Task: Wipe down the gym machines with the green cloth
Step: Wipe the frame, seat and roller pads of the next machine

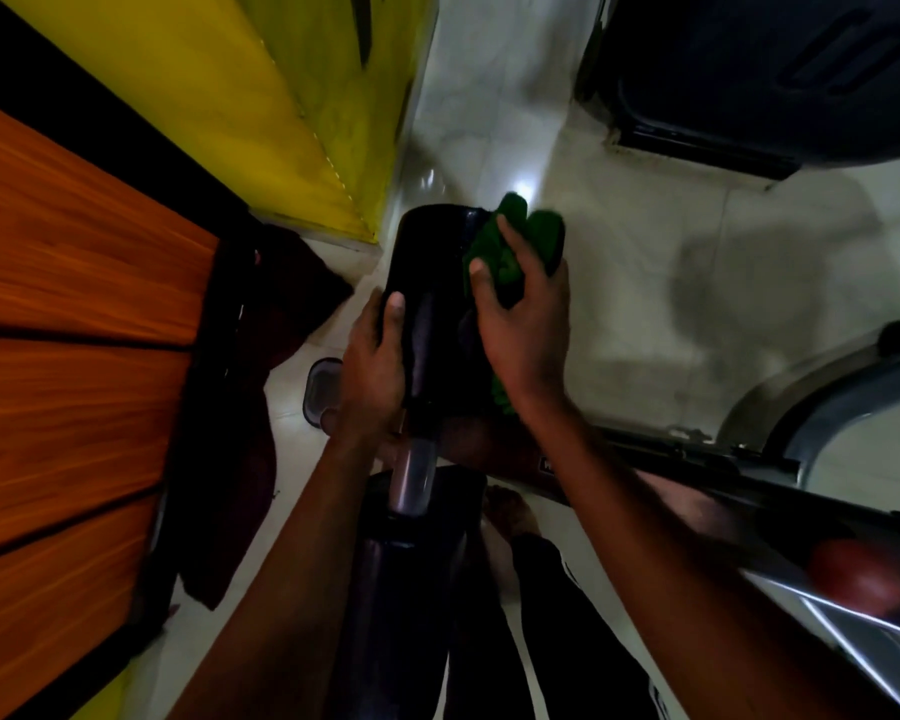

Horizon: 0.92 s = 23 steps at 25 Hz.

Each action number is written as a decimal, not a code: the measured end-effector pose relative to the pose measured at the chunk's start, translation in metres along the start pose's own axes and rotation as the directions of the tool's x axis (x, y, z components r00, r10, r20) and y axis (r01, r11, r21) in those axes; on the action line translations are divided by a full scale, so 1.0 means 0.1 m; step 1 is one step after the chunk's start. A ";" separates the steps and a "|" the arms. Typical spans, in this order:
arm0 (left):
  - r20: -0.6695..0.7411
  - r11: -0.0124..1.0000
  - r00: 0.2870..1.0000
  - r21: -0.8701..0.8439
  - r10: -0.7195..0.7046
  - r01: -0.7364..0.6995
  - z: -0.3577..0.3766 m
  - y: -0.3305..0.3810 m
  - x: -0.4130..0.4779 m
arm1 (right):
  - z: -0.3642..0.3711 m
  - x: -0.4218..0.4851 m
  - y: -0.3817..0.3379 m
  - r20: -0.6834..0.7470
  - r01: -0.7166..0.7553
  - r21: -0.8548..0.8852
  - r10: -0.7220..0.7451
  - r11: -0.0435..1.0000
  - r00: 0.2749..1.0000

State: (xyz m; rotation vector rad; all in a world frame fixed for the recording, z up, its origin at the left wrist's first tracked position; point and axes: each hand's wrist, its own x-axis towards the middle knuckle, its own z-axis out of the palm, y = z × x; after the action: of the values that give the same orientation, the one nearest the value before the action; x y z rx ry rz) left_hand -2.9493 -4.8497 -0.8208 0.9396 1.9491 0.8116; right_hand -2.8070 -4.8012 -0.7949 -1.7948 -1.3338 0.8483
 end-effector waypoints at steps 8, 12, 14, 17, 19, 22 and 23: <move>-0.110 0.955 0.987 0.285 0.114 -0.078 0.33 0.33 -0.18 | -0.02 0.01 0.14 0.029 0.041 -0.002 -0.041 0.999 0.999; 0.007 0.999 1.000 0.051 0.000 0.000 0.11 0.15 0.05 | -0.02 0.30 0.07 0.064 -0.062 0.101 0.056 0.993 0.996; 0.084 0.998 0.996 -0.055 -0.015 0.020 0.04 0.06 0.14 | -0.06 0.12 0.10 0.092 -0.026 0.083 0.018 0.996 0.996; 0.115 0.986 0.993 -0.157 -0.030 0.048 0.02 -0.10 0.23 | -0.10 -0.24 0.20 0.119 0.039 0.065 -0.046 0.997 0.992; 0.137 0.980 0.990 -0.185 -0.044 0.069 0.02 -0.17 0.27 | -0.06 -0.16 0.20 0.098 0.052 0.033 -0.055 0.998 0.994; 0.193 0.962 0.974 -0.219 -0.122 0.164 0.01 -0.26 0.32 | 0.03 0.19 0.10 0.053 0.025 -0.014 -0.025 1.000 0.998; 0.210 0.953 0.965 -0.225 -0.155 0.202 0.00 -0.31 0.36 | 0.04 0.26 0.06 0.049 0.019 -0.006 -0.018 1.000 0.999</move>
State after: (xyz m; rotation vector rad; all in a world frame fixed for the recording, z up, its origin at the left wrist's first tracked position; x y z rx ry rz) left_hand -2.9734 -4.8354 -0.8598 0.6564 1.6954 0.8039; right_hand -2.8013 -4.7767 -0.8037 -1.7740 -1.3835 0.8843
